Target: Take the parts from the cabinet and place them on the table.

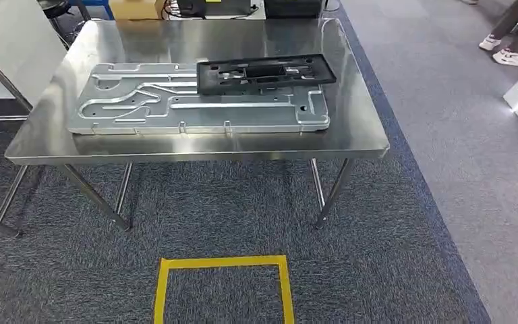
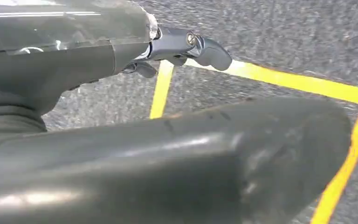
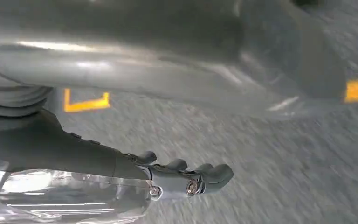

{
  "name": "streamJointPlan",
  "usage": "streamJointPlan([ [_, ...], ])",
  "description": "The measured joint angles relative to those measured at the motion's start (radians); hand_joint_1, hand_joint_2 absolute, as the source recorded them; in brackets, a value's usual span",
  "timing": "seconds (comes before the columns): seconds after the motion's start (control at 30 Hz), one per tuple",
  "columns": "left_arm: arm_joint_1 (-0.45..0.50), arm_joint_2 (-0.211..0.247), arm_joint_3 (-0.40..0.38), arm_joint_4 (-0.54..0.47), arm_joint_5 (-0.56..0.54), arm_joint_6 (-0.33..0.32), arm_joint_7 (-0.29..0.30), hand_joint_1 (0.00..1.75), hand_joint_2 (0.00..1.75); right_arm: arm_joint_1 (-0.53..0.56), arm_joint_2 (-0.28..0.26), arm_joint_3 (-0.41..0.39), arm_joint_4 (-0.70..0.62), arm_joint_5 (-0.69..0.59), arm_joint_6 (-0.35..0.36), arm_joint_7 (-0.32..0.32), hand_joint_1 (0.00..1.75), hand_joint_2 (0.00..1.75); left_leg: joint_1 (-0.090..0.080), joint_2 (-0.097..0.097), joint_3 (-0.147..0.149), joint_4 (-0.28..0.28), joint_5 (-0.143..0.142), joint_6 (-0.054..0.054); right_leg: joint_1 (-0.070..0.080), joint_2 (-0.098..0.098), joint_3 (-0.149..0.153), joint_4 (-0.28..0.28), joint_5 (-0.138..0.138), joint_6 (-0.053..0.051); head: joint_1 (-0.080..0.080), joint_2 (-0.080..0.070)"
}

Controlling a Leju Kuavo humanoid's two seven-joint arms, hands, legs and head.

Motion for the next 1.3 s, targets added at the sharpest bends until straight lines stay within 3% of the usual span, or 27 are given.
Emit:
streamJointPlan([
  [0.03, 0.000, 0.000, 0.000, 0.000, -0.001, 0.000, 0.000, 0.00, 0.00, -0.002, 0.000, 0.000, 0.002, 0.003, 0.014, 0.009, 0.00, 0.00, -0.005, -0.001, -0.012, 0.011, 0.003, -0.005, 0.003, 0.000, 0.062, -0.087, -0.031, -0.003, 0.000, 0.000],
  [0.07, -0.001, 0.000, 0.000, 0.000, -0.002, -0.001, 0.000, 0.00, 0.00, -0.003, 0.000, 0.001, 0.003, 0.005, 0.023, 0.013, 0.00, 0.00, -0.005, 0.000, -0.019, 0.019, 0.008, -0.011, 0.007, 0.002, 0.083, -0.138, -0.055, -0.012, 0.000, 0.000],
  [0.2, 0.001, -0.001, 0.000, 0.000, -0.002, 0.000, 0.000, 0.00, 0.00, 0.001, 0.000, 0.005, 0.015, 0.016, 0.044, 0.043, 0.00, 0.00, -0.001, 0.000, -0.029, 0.017, 0.038, -0.036, 0.005, -0.001, 0.058, -0.142, -0.028, -0.042, 0.000, 0.000],
  [0.23, 0.002, -0.001, 0.000, 0.000, -0.002, 0.000, 0.000, 0.00, 0.00, -0.002, -0.001, 0.006, 0.019, 0.016, 0.045, 0.045, 0.00, 0.00, 0.004, -0.006, -0.039, 0.034, 0.001, -0.041, 0.006, -0.005, 0.048, -0.141, -0.018, -0.049, 0.000, 0.000],
  [0.27, 0.003, -0.002, 0.000, 0.000, -0.001, 0.000, 0.000, 0.00, 0.00, -0.002, -0.004, 0.008, 0.020, 0.016, 0.045, 0.048, 0.00, 0.00, 0.005, -0.009, -0.055, 0.078, -0.060, -0.046, 0.006, -0.006, 0.036, -0.141, -0.008, -0.056, 0.000, 0.000],
  [0.33, 0.002, -0.002, 0.000, 0.000, 0.000, 0.000, 0.000, 0.00, 0.00, -0.002, -0.013, 0.008, 0.023, 0.017, 0.048, 0.050, 0.00, 0.00, 0.006, -0.011, -0.091, 0.227, -0.179, -0.055, 0.008, -0.007, 0.006, -0.140, 0.015, -0.060, 0.000, 0.000],
  [0.37, 0.002, -0.002, 0.000, 0.000, 0.000, 0.001, 0.000, 0.00, 0.00, -0.002, -0.018, 0.009, 0.026, 0.017, 0.051, 0.052, 0.00, 0.00, 0.006, -0.011, -0.095, 0.283, -0.207, -0.057, 0.009, -0.006, -0.010, -0.138, 0.025, -0.059, 0.000, 0.000],
  [0.4, 0.002, -0.002, 0.000, 0.000, 0.000, 0.002, 0.000, 0.00, 0.00, -0.002, -0.024, 0.010, 0.030, 0.017, 0.056, 0.052, 0.00, 0.00, 0.006, -0.011, -0.088, 0.312, -0.201, -0.058, 0.011, -0.006, -0.027, -0.135, 0.037, -0.058, 0.000, 0.000],
  [0.43, 0.001, -0.003, 0.000, 0.000, 0.000, 0.003, 0.000, 0.00, 0.00, -0.002, -0.027, 0.010, 0.033, 0.018, 0.060, 0.054, 0.00, 0.00, 0.006, -0.011, -0.062, 0.299, -0.165, -0.057, 0.011, -0.006, -0.043, -0.131, 0.047, -0.057, 0.000, 0.000],
  [0.5, 0.000, -0.004, 0.000, 0.000, 0.000, 0.006, 0.007, 0.00, 0.00, -0.003, -0.033, 0.012, 0.040, 0.021, 0.076, 0.076, 0.00, 0.00, 0.006, -0.012, 0.039, 0.175, -0.087, -0.047, 0.012, -0.005, -0.076, -0.120, 0.064, -0.052, 0.000, 0.000],
  [0.53, -0.003, -0.004, 0.000, 0.000, 0.000, 0.009, 0.011, 0.00, 0.00, -0.007, -0.034, 0.013, 0.042, 0.024, 0.084, 0.086, 0.00, 0.00, 0.004, -0.014, 0.114, 0.074, -0.086, -0.037, 0.013, -0.004, -0.085, -0.115, 0.073, -0.049, 0.000, 0.000],
  [0.57, -0.007, -0.004, 0.000, 0.000, 0.000, 0.011, 0.014, 0.00, 0.00, -0.007, -0.036, 0.013, 0.043, 0.026, 0.088, 0.095, 0.00, 0.00, -0.003, -0.014, 0.170, -0.008, -0.118, -0.028, 0.017, -0.004, -0.092, -0.114, 0.079, -0.042, 0.000, 0.000],
  [0.6, -0.010, -0.004, 0.000, 0.000, 0.000, 0.012, 0.015, 0.00, 0.00, -0.007, -0.037, 0.014, 0.045, 0.030, 0.095, 0.103, 0.00, 0.00, -0.005, -0.014, 0.180, -0.045, -0.128, -0.024, 0.016, -0.008, -0.095, -0.113, 0.088, -0.035, 0.000, 0.000],
  [0.7, -0.005, -0.005, -0.001, 0.000, -0.003, 0.015, 0.024, 0.00, 0.00, -0.006, -0.038, 0.016, 0.048, 0.032, 0.108, 0.111, 0.00, 0.00, -0.007, -0.013, 0.157, -0.047, -0.102, -0.006, 0.014, -0.008, -0.101, -0.121, 0.118, -0.016, 0.000, 0.000],
  [0.73, -0.005, -0.006, -0.003, 0.000, -0.004, 0.016, 0.027, 0.00, 0.00, -0.006, -0.038, 0.016, 0.049, 0.032, 0.112, 0.113, 0.00, 0.00, -0.002, -0.002, 0.149, -0.051, -0.087, -0.001, 0.008, -0.003, -0.109, -0.107, 0.093, -0.012, 0.000, 0.000],
  [0.8, -0.006, -0.008, -0.010, 0.000, -0.008, 0.016, 0.032, 0.00, 0.00, -0.008, -0.036, 0.016, 0.050, 0.032, 0.114, 0.113, 0.00, 0.00, -0.003, -0.003, 0.120, -0.048, -0.066, 0.015, 0.007, -0.001, -0.141, -0.001, -0.037, -0.006, 0.000, 0.000],
  [0.83, -0.005, -0.008, -0.013, 0.000, -0.011, 0.016, 0.034, 0.00, 0.00, -0.006, -0.035, 0.016, 0.050, 0.031, 0.114, 0.109, 0.00, 0.00, -0.004, -0.003, 0.106, -0.047, -0.057, 0.016, 0.005, -0.002, -0.157, 0.073, -0.092, -0.003, 0.000, 0.000],
  [0.87, -0.005, -0.010, -0.015, 0.000, -0.014, 0.016, 0.037, 0.00, 0.00, -0.005, -0.030, 0.016, 0.051, 0.030, 0.113, 0.100, 0.00, 0.00, -0.005, -0.002, 0.090, -0.044, -0.046, 0.015, 0.004, -0.002, -0.169, 0.144, -0.124, 0.001, 0.000, 0.000],
  [0.9, -0.005, -0.010, -0.016, 0.000, -0.014, 0.018, 0.040, 0.00, 0.00, -0.005, -0.027, 0.016, 0.051, 0.030, 0.112, 0.094, 0.00, 0.00, -0.005, -0.001, 0.074, -0.037, -0.037, 0.014, 0.004, -0.002, -0.168, 0.185, -0.118, 0.004, 0.000, 0.000],
  [0.93, -0.005, -0.011, -0.016, 0.000, -0.014, 0.018, 0.042, 0.00, 0.00, -0.005, -0.027, 0.016, 0.051, 0.029, 0.112, 0.087, 0.00, 0.00, -0.004, 0.000, 0.056, -0.031, -0.029, 0.011, 0.002, -0.002, -0.148, 0.183, -0.086, 0.006, 0.000, 0.000],
  [1.0, -0.006, -0.014, -0.017, 0.000, -0.015, 0.018, 0.043, 0.00, 0.00, -0.006, -0.027, 0.016, 0.051, 0.027, 0.112, 0.079, 0.00, 0.00, -0.003, 0.000, 0.021, -0.014, -0.014, 0.005, -0.002, -0.002, -0.061, 0.077, -0.011, 0.006, 0.000, 0.000],
  [1.03, -0.007, -0.015, -0.018, 0.000, -0.015, 0.018, 0.043, 0.00, 0.00, -0.006, -0.027, 0.016, 0.051, 0.027, 0.113, 0.075, 0.00, 0.00, -0.003, 0.000, 0.006, -0.004, -0.010, 0.001, -0.002, -0.002, 0.000, -0.007, -0.002, 0.004, 0.000, 0.000],
  [1.07, -0.007, -0.015, -0.018, 0.000, -0.016, 0.018, 0.043, 0.00, 0.00, -0.007, -0.027, 0.016, 0.051, 0.027, 0.113, 0.070, 0.00, 0.00, -0.006, 0.000, -0.007, 0.008, -0.007, -0.003, 0.001, -0.002, 0.059, -0.093, -0.029, -0.001, 0.000, 0.000],
  [1.1, -0.008, -0.016, -0.019, 0.000, -0.018, 0.018, 0.043, 0.00, 0.00, -0.007, -0.027, 0.016, 0.051, 0.026, 0.114, 0.065, 0.00, 0.00, -0.007, 0.002, -0.014, 0.013, -0.001, -0.009, 0.005, 0.000, 0.079, -0.143, -0.051, -0.009, 0.000, 0.000],
  [1.2, -0.009, -0.018, -0.027, 0.000, -0.022, 0.015, 0.042, 0.00, 0.00, -0.006, -0.027, 0.009, 0.051, 0.017, 0.115, 0.063, 0.00, 0.00, -0.008, 0.002, -0.025, 0.010, 0.027, -0.028, 0.004, 0.000, 0.058, -0.146, -0.034, -0.026, 0.000, 0.000],
  [1.23, -0.010, -0.018, -0.030, 0.000, -0.024, 0.015, 0.042, 0.00, 0.00, -0.007, -0.027, 0.007, 0.053, 0.013, 0.116, 0.063, 0.00, 0.00, -0.002, -0.002, -0.035, 0.017, 0.015, -0.030, -0.002, -0.007, 0.050, -0.151, -0.022, -0.035, 0.000, 0.000],
  [1.3, -0.009, -0.019, -0.036, 0.000, -0.024, 0.015, 0.042, 0.00, 0.00, -0.008, -0.030, 0.003, 0.053, 0.010, 0.115, 0.063, 0.00, 0.00, 0.002, -0.012, -0.064, 0.106, -0.093, -0.044, -0.001, -0.008, 0.029, -0.151, -0.002, -0.048, 0.000, 0.000],
])
